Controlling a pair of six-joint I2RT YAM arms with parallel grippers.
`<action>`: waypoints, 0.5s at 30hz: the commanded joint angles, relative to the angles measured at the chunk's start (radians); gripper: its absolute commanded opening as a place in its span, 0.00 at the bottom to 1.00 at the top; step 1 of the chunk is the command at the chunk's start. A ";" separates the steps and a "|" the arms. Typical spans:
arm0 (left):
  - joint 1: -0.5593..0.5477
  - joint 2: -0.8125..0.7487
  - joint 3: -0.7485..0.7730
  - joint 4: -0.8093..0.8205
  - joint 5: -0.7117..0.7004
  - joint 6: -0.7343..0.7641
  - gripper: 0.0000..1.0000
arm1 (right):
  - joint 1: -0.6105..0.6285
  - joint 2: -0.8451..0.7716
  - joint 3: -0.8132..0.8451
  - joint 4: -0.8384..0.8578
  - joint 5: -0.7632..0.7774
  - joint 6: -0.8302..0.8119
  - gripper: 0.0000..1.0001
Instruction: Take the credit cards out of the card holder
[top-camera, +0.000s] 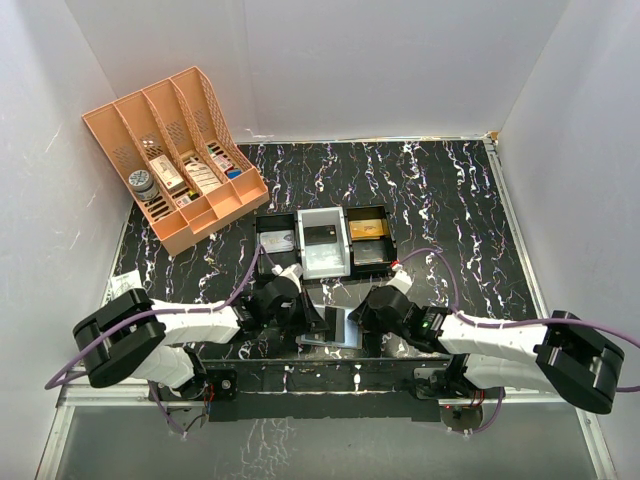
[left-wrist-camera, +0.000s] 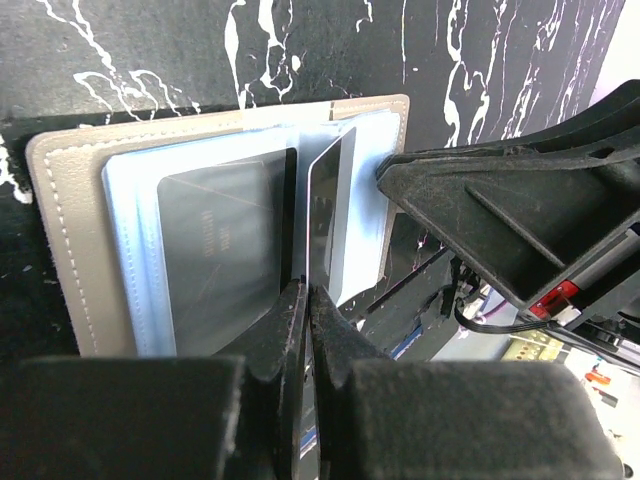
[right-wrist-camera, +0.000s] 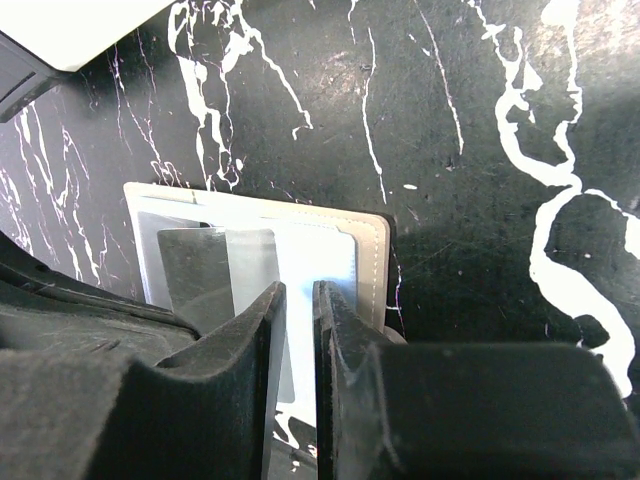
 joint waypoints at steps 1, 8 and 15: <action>-0.004 -0.047 0.004 -0.092 -0.059 0.034 0.00 | -0.016 -0.022 -0.009 -0.069 -0.038 -0.040 0.17; -0.004 -0.032 0.010 -0.065 -0.027 0.040 0.00 | -0.021 -0.137 0.152 -0.062 -0.178 -0.200 0.24; -0.004 -0.029 0.011 -0.045 -0.024 0.031 0.00 | -0.020 -0.025 0.112 0.039 -0.216 -0.124 0.23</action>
